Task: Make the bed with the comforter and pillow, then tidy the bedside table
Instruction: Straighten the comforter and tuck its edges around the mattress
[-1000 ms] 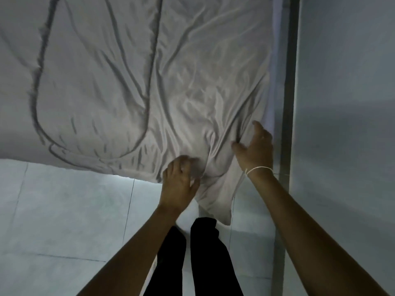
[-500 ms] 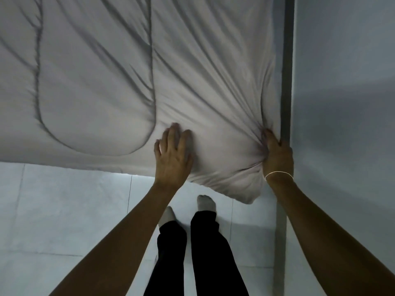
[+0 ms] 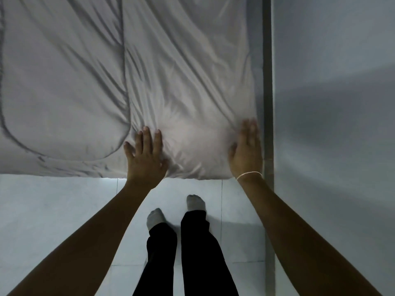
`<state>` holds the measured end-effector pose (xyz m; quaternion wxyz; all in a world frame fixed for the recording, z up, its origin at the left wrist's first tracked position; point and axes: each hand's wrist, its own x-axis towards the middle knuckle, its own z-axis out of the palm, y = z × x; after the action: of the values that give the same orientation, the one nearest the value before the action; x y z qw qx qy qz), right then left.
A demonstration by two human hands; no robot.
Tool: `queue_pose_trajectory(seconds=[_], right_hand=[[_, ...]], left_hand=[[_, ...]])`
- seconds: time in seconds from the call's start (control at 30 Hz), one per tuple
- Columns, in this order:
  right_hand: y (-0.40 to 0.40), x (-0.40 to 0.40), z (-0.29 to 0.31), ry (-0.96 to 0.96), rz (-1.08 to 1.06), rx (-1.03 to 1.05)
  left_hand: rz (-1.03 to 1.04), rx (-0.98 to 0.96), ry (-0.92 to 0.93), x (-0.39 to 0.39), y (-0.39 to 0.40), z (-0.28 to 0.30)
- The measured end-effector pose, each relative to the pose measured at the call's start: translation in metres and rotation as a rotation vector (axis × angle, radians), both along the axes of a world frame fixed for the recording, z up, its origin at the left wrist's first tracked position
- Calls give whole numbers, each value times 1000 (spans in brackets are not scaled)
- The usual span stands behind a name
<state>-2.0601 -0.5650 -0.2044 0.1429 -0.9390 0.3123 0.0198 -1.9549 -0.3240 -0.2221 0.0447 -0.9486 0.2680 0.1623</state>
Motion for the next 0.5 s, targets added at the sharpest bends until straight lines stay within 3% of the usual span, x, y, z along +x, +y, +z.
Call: queue_pose_trajectory(seconds=[0.1, 0.17, 0.3, 0.4, 0.5], right_hand=[[13, 20, -3, 95, 184, 100], [9, 12, -18, 220, 77, 154], [1, -10, -31, 207, -193, 325], [2, -15, -20, 122, -214, 169], [11, 11, -13, -4, -24, 45]], left_hand=[[12, -58, -47, 7, -8, 10], [59, -140, -107, 23, -15, 18], [161, -173, -130, 59, -8, 3], [183, -152, -128, 60, 6, -14], [178, -195, -160, 61, -9, -14]])
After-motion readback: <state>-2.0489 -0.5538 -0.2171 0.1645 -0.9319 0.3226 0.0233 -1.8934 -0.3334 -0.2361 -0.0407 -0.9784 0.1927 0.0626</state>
